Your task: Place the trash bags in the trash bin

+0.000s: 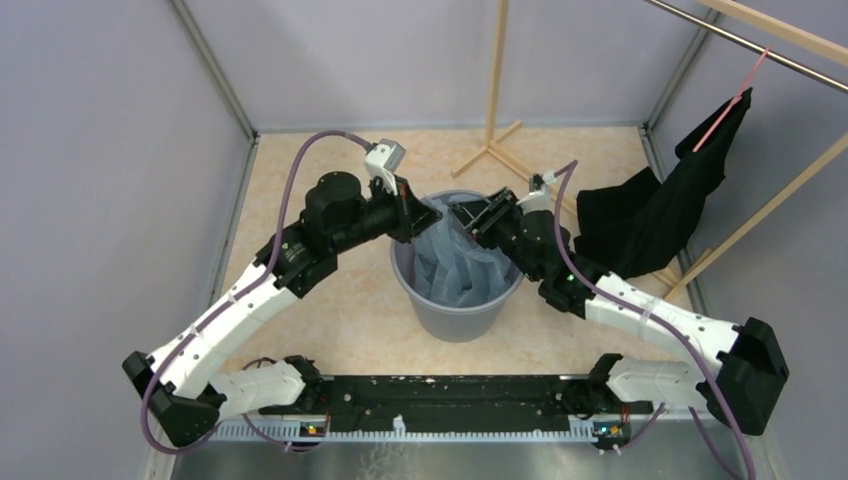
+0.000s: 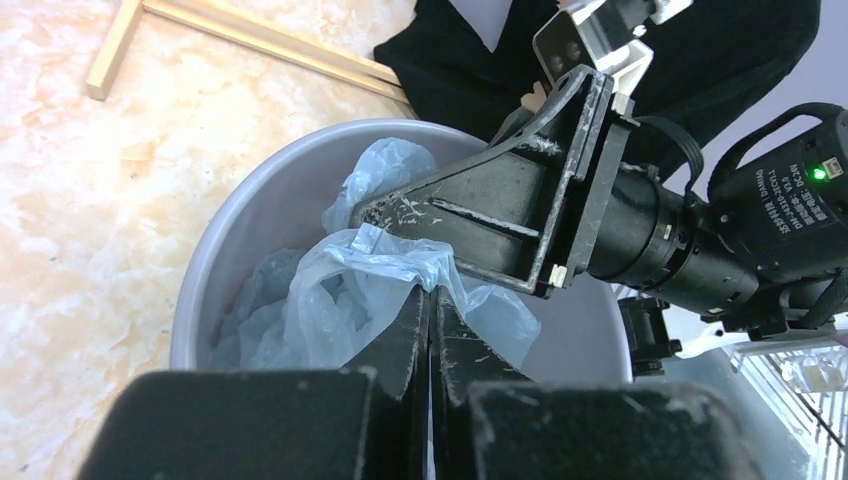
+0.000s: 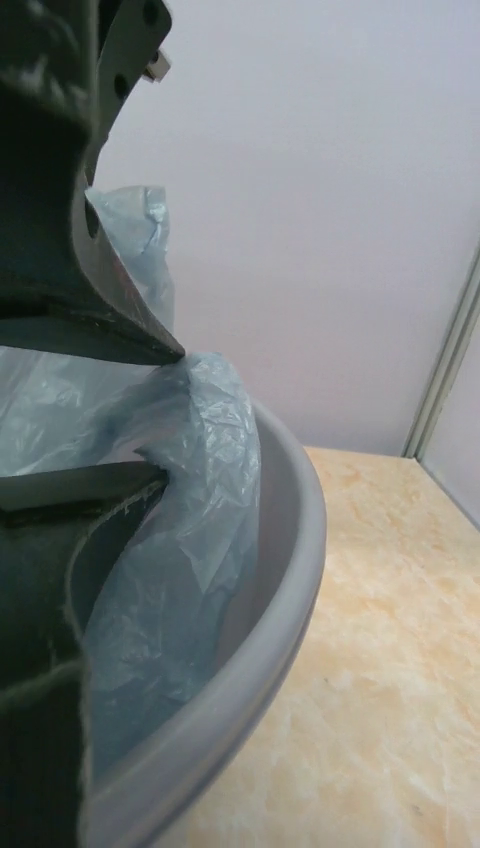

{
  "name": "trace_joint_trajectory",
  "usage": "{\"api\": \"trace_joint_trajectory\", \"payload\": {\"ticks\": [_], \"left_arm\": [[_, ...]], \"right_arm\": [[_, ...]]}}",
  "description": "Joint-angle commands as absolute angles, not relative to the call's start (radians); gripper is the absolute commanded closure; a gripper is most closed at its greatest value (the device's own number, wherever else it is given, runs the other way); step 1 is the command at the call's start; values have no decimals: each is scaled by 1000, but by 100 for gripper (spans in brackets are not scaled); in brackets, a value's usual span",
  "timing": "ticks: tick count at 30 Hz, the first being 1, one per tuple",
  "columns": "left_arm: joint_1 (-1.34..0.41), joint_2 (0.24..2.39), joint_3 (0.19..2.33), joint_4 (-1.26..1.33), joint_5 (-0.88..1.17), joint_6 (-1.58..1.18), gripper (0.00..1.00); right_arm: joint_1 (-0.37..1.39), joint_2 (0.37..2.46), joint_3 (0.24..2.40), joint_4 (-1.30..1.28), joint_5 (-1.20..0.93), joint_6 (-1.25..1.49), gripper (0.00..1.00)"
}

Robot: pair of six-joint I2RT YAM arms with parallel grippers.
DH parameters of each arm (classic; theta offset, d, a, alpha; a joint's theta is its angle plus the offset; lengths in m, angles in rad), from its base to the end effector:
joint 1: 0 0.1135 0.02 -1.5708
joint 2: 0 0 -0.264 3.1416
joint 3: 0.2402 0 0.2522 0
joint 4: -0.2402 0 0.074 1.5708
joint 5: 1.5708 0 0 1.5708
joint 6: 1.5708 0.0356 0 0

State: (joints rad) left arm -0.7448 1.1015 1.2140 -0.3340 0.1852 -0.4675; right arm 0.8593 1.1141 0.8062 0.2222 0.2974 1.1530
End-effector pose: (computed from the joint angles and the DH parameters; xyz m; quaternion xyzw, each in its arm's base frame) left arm 0.1747 -0.1699 0.4121 0.1647 0.7621 -0.4137 0.4700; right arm 0.1795 0.1923 0.3241 0.2057 0.7061 0.5065 0.4500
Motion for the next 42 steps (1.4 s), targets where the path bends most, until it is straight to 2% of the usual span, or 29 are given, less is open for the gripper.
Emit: {"api": "trace_joint_trajectory", "payload": {"ticks": [1,2,4,9,13,17,21,26,34,39,42], "left_arm": [[-746,1045,1217,-333,135,-420,100],[-746,1029,1216,-346,115,-410,100],[-746,993,1209,-375,66,-387,100],[-746,903,1177,-465,-138,-344,100],[-746,849,1129,-509,-223,-358,100],[-746,799,1084,-535,-314,-392,100],[-746,741,1033,-503,-340,-407,100],[-747,710,953,-437,-342,-447,100],[-746,720,934,-357,-399,-405,100],[-746,766,1020,-346,-395,-326,100],[-746,806,1110,-381,-364,-293,100]], "right_arm": [[854,1082,850,297,327,1083,76],[854,1067,843,289,335,1077,87],[852,1031,824,291,340,1045,100],[805,961,808,291,247,912,100],[655,971,761,376,-44,944,100],[603,1070,728,595,-314,920,100],[580,1233,823,612,-457,830,100],[570,1406,965,594,-498,700,100],[568,1617,1255,611,-665,684,100],[547,1615,1399,418,-665,686,100],[537,1503,1400,264,-666,669,100]]}}
